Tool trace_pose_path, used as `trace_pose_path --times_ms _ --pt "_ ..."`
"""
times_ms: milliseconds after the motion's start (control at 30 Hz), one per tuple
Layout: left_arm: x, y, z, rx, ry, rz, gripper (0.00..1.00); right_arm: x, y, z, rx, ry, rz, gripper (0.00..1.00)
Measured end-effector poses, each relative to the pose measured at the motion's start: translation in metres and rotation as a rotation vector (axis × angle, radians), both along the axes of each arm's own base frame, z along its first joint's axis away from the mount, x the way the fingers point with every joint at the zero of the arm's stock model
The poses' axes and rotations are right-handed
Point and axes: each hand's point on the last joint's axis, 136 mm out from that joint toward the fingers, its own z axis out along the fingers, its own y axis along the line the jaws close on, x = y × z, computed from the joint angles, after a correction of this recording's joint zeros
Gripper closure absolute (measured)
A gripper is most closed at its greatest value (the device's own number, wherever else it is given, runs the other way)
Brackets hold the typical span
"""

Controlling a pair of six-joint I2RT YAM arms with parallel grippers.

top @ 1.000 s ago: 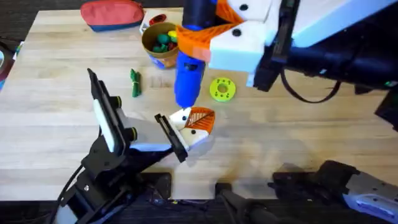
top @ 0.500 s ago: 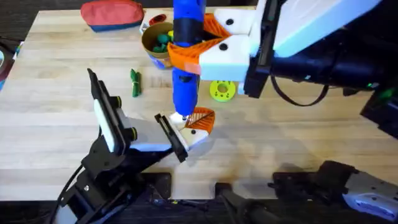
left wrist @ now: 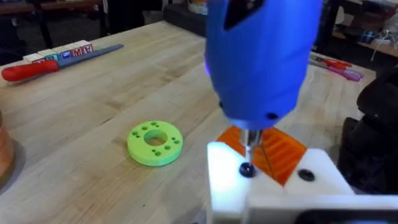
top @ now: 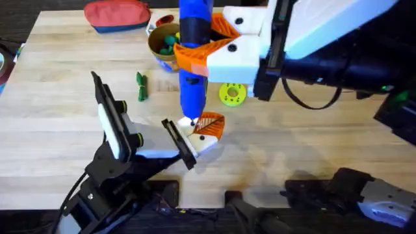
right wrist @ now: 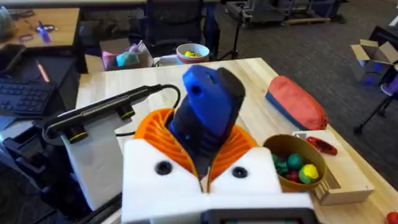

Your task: Pick up the gripper from the table and insert it into the empty holder that is missing its gripper. Then pick up a screw, insert it into the mounting hole, and use the screwdriver to tighten it. Finally, clean up the table by picking up the vegetable and placing it into the bucket.

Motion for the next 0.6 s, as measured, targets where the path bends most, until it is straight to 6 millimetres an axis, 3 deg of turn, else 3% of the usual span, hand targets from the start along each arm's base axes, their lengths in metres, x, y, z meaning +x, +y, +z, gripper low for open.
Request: trace_pose_path --times_ms 600 --pt "0.0000 0.0000 0.0000 0.000 0.000 0.000 0.995 0.0026 0.0026 -0.0091 -0.022 0.022 0.000 0.994"
